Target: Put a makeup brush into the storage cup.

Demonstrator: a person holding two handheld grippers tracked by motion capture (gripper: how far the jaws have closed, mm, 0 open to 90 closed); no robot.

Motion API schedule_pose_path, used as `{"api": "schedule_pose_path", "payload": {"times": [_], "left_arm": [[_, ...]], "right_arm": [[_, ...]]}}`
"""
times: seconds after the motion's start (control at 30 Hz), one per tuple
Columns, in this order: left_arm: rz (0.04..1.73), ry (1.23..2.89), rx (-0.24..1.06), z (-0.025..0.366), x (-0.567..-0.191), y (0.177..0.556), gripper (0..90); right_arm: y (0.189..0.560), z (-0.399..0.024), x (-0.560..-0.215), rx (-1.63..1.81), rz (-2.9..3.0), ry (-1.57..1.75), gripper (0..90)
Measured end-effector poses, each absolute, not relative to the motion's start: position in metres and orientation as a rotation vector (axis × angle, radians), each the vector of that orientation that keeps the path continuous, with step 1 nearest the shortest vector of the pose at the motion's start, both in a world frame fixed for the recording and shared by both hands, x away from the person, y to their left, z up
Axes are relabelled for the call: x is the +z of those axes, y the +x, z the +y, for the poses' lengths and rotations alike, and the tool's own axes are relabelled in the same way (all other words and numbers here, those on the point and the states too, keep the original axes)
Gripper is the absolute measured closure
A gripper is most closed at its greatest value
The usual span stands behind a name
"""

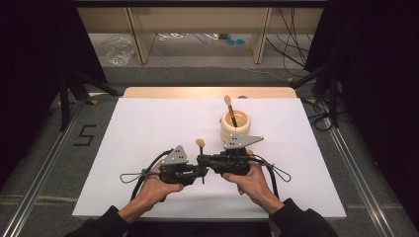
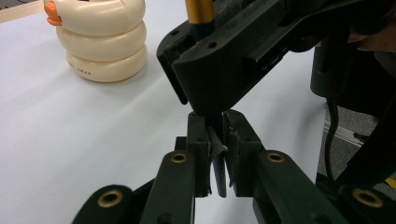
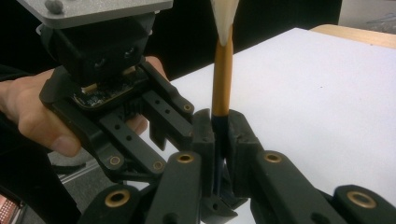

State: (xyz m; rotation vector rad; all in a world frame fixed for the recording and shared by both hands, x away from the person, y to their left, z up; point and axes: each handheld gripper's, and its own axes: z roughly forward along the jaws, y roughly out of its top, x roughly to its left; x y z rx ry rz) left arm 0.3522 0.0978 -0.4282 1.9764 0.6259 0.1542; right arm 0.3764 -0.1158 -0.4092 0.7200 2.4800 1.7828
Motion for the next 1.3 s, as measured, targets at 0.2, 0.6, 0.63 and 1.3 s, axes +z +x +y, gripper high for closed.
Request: {"api": "schedule_pose_path", "payload": {"times": [0.2,0.6,0.63,1.3], "left_arm": [[0.609,1.982,0.154,0.0973,-0.4284,0.3527,80.5],[0.614,1.983,0.143,0.0963,-0.4290,0.3522,79.6],[0.611,1.983,0.140,0.0964,-0.4290,0.3524,79.6],[0.612,1.978,0.143,0.0937,-0.4296,0.3523,72.9]], "right_arm": [[0.3765,-0.1148,-0.4102,1.802,2.487,0.722,84.3],[0.3762,-0.1140,-0.4110,1.800,2.489,0.724,84.3],[0.3762,-0.1140,-0.4110,1.798,2.487,0.725,84.3],[0.3763,-0.1143,-0.4114,1.801,2.488,0.723,84.3]]}}
